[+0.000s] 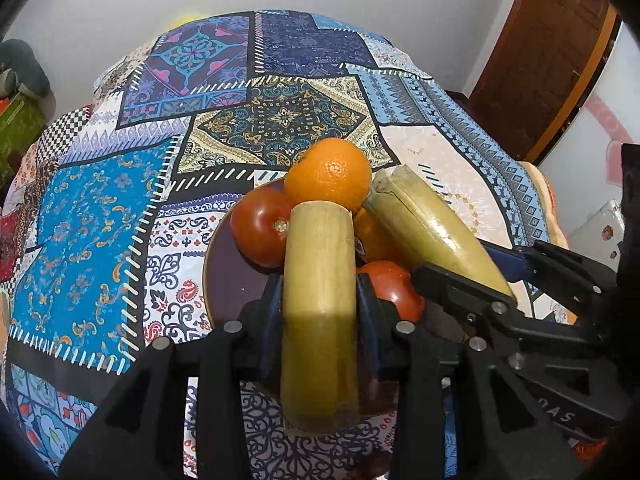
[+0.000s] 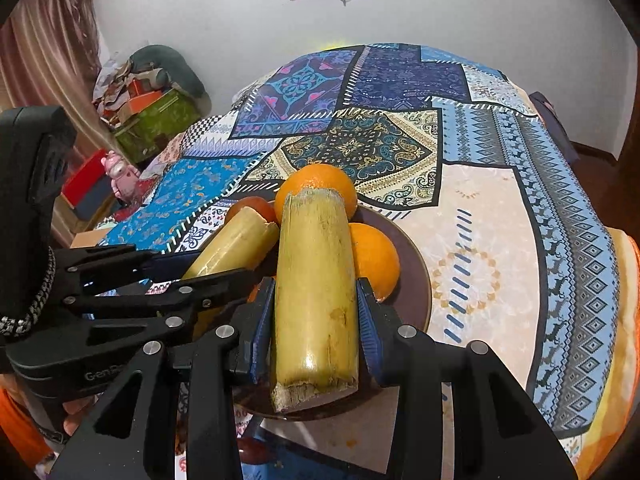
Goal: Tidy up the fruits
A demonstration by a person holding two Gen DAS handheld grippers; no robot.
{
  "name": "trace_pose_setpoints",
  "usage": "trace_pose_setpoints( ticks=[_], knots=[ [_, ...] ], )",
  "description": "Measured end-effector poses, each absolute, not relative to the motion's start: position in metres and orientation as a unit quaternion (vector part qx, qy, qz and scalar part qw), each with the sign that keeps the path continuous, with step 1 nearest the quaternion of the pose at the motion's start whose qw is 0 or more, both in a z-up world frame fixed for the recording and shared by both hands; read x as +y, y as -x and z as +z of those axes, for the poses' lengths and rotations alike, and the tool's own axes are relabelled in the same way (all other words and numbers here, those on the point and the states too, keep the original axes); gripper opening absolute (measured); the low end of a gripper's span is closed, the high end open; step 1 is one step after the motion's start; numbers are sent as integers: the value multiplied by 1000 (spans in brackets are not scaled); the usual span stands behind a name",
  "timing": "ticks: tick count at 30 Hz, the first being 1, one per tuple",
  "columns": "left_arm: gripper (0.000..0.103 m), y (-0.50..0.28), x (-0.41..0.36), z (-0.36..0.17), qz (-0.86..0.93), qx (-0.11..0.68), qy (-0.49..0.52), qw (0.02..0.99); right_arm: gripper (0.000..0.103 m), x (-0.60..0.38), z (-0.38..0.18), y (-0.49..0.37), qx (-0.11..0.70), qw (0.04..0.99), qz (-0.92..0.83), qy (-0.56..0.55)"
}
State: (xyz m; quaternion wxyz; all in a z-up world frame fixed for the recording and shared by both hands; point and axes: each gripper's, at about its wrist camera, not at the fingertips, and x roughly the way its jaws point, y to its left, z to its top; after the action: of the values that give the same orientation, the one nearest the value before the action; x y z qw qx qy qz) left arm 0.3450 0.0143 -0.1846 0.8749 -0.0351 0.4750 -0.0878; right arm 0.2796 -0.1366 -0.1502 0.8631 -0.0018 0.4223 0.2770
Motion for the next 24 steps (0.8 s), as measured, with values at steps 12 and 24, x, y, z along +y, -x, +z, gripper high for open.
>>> trace_pose_setpoints(
  ticks=[12,24],
  knots=[
    [39,-330,6,-173,-89,464,15,881,38,-151,-141,-279,421,864,277,-6],
    [46,-290,14,-138,-87,434,11,897,38,-163,-119,-251,399,879,262,6]
  ],
)
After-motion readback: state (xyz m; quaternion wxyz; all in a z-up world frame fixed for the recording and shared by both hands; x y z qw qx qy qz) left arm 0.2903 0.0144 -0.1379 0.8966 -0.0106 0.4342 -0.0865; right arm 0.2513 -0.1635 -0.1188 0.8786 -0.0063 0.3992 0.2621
